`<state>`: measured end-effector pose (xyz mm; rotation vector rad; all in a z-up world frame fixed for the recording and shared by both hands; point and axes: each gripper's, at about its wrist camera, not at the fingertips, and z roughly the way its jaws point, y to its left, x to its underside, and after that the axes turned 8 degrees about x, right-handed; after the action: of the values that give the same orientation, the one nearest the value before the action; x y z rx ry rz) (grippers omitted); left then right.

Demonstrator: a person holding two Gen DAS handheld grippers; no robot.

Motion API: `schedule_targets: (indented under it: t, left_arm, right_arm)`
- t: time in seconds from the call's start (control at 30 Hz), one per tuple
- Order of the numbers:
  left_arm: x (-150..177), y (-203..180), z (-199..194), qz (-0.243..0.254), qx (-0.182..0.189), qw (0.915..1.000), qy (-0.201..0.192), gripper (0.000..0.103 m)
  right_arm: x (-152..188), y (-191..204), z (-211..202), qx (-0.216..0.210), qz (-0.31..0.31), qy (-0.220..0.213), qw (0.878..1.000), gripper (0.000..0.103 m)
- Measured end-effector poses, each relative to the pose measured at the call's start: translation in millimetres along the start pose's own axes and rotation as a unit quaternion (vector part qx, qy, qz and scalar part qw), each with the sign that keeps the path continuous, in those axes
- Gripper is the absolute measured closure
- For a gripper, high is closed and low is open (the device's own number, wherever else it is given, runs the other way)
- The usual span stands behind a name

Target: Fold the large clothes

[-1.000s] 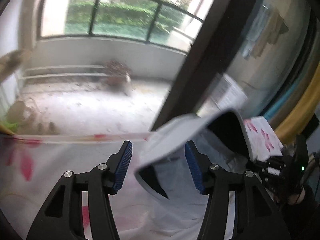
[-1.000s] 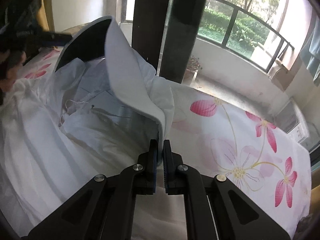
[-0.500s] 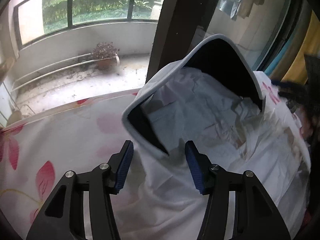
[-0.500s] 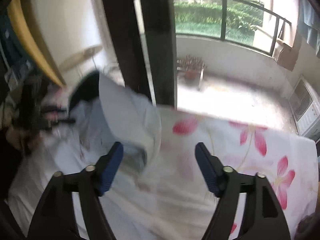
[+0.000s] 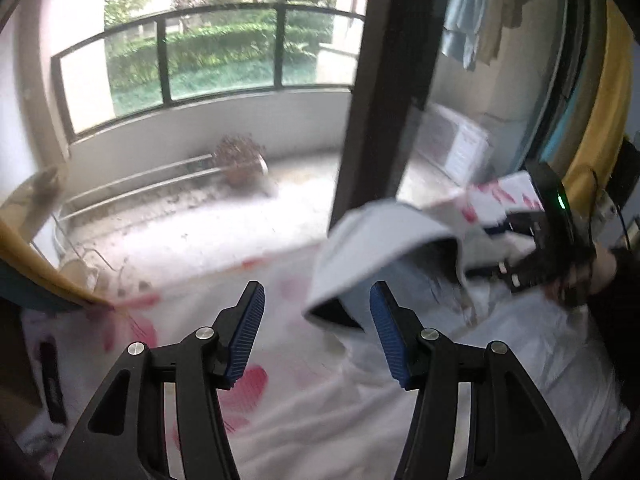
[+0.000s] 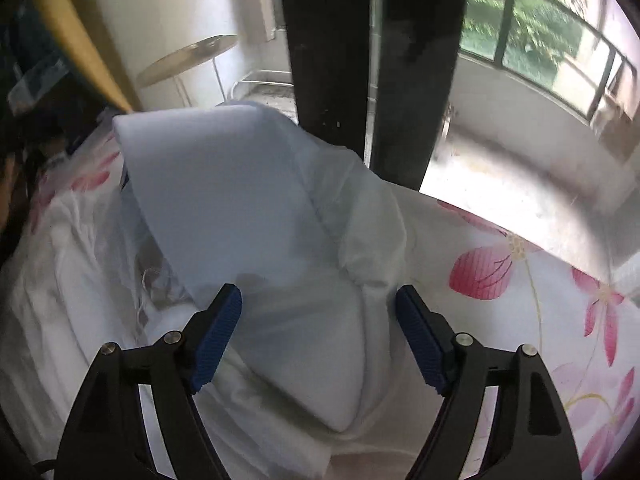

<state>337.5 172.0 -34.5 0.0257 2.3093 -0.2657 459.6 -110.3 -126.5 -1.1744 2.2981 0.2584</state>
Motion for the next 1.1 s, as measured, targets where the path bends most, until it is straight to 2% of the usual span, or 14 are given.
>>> schedule_targets:
  t: [0.07,0.13,0.23,0.3,0.5,0.6,0.7,0.77,0.8,0.9,0.97,1.03,1.1]
  left_arm:
    - [-6.7,5.7,13.3,-0.013,-0.001,0.9999,0.004,0.043]
    - [-12.5,11.7,33.9,-0.032,0.023,0.9992,0.012,0.035]
    - [-14.0,17.0,65.3,-0.051,0.031,0.9976,0.035,0.033]
    - [-13.5,19.8,80.6,-0.053,0.046,0.9964,0.048,0.033]
    - [9.3,21.2,104.5,-0.051,0.067,0.9905,0.108,0.033]
    - [19.4,12.5,97.7,-0.021,0.052,0.994,0.095,0.033]
    - [24.0,4.5,98.0,0.003,0.041,0.9948,0.093,0.033]
    - [25.9,0.7,99.5,0.017,0.036,0.9949,0.092,0.035]
    - [26.4,-1.2,99.4,0.023,0.042,0.9946,0.092,0.045]
    - [27.3,-3.3,97.5,0.034,0.044,0.9943,0.091,0.052]
    - [27.7,-3.2,96.5,0.037,0.048,0.9943,0.088,0.055]
    - [27.9,0.4,94.9,0.03,0.051,0.9947,0.084,0.06]
    - [27.7,4.4,93.7,0.018,0.056,0.9951,0.08,0.07]
  right_arm:
    - [1.7,2.4,-2.2,-0.001,-0.007,0.001,1.0,0.024]
    - [3.2,3.4,-3.3,-0.002,-0.017,0.002,1.0,0.028]
    - [0.1,3.8,-3.2,-0.014,-0.027,0.0,1.0,0.039]
    - [-0.5,2.3,-2.8,-0.018,-0.031,0.001,0.999,0.051]
    - [8.0,-11.3,-6.0,-0.035,-0.033,0.005,0.999,0.07]
    - [12.2,-18.6,-11.3,-0.022,-0.036,0.002,0.999,0.078]
    - [15.8,-29.0,-14.4,-0.011,-0.027,0.001,1.0,0.079]
    - [16.6,-36.9,-14.3,-0.029,-0.018,0.01,0.999,0.079]
    - [16.2,-41.1,-13.8,-0.036,-0.01,0.014,0.999,0.077]
    - [11.8,-50.6,-7.3,-0.049,0.011,0.027,0.998,0.066]
    - [8.2,-53.5,-4.3,-0.056,0.018,0.027,0.998,0.064]
    - [2.4,-55.8,0.5,-0.059,0.03,0.029,0.997,0.061]
    - [-1.8,-58.7,4.5,-0.072,0.048,0.029,0.996,0.053]
